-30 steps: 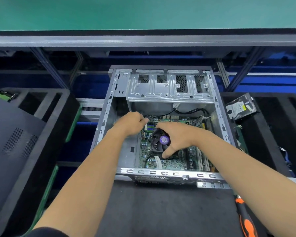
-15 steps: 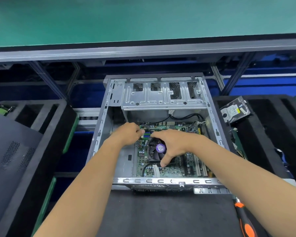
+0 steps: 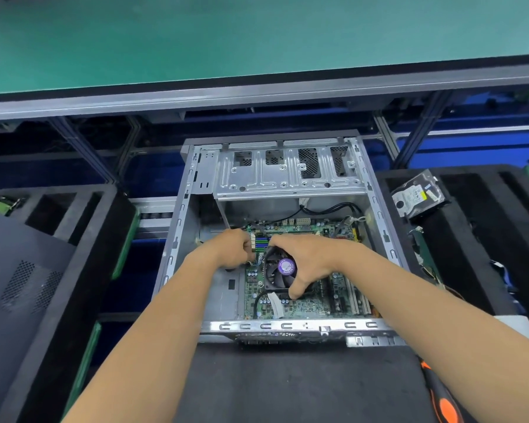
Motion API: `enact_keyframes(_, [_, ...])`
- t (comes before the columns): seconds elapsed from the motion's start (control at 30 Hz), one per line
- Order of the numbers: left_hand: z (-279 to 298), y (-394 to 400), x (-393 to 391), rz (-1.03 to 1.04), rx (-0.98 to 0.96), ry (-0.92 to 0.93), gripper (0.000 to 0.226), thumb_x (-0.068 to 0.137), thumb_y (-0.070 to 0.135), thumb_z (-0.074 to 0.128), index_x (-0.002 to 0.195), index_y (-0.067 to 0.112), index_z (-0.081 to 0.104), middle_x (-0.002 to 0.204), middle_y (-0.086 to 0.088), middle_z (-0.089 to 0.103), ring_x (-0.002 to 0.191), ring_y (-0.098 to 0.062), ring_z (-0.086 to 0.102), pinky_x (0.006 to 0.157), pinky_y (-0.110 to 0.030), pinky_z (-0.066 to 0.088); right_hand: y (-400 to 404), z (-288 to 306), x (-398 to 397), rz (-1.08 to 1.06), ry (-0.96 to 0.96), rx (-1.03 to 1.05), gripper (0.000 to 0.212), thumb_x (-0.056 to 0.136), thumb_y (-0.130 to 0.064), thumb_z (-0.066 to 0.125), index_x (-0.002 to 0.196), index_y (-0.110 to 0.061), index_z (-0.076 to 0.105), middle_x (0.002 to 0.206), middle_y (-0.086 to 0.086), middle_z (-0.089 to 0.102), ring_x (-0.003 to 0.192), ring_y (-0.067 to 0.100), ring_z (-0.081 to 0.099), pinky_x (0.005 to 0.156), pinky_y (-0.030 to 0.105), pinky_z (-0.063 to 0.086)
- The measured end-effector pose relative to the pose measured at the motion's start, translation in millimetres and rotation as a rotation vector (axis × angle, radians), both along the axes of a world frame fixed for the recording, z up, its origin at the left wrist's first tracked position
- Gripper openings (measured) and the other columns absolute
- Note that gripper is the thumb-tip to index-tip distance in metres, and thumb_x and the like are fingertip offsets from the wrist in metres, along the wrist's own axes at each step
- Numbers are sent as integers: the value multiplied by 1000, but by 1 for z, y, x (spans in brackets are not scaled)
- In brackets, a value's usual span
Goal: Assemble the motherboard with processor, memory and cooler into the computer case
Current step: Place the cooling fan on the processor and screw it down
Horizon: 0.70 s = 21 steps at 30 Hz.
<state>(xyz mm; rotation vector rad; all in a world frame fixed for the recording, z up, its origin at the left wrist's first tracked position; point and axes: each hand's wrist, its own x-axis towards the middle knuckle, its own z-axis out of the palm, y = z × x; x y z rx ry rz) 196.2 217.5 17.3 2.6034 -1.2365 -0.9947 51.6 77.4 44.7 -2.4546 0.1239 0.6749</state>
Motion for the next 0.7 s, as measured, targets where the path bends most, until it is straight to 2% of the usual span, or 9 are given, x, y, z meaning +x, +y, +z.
enact_keyframes(0.17, [2,3,0,-3,-25,57,17,84,-2,51,81,12,60,76,8,57,66,-4,51,52,-18,37,4,-2,1,15,19,-45,86,58,-39,91,119,-20,33,117,-1,43,104,22,48,91,41,47])
enact_keyframes(0.3, [6,4,-1,-46,6,57,27,79,-5,42,89,1,66,92,-5,68,86,-23,62,70,-34,51,2,-4,0,15,29,-38,82,60,-38,90,113,-26,29,113,-5,39,103,20,46,85,34,43])
enact_keyframes(0.43, [4,5,-2,-80,14,52,27,81,-5,41,92,-2,67,99,-12,68,90,-28,61,77,-36,51,5,-3,0,33,17,-63,89,61,-40,88,126,-23,30,117,-6,39,107,21,46,93,41,46])
enact_keyframes(0.57, [4,2,-1,-29,-51,107,18,93,9,45,88,2,61,87,-8,64,76,-21,55,68,-30,44,3,-5,1,35,34,-72,91,61,-43,87,129,-28,28,119,-4,42,108,22,46,94,43,46])
enact_keyframes(0.63, [7,0,-4,57,-142,226,29,100,26,42,86,7,58,78,-8,66,67,-19,58,61,-26,45,2,-6,0,38,42,-69,96,61,-47,86,134,-31,25,132,2,44,116,23,45,100,42,44])
enact_keyframes(0.7, [12,-3,-7,86,-205,303,42,96,47,45,86,9,59,70,0,62,58,-13,57,56,-24,44,-2,-5,-2,28,51,-23,109,64,-53,84,147,-30,18,146,1,36,127,20,38,107,35,37])
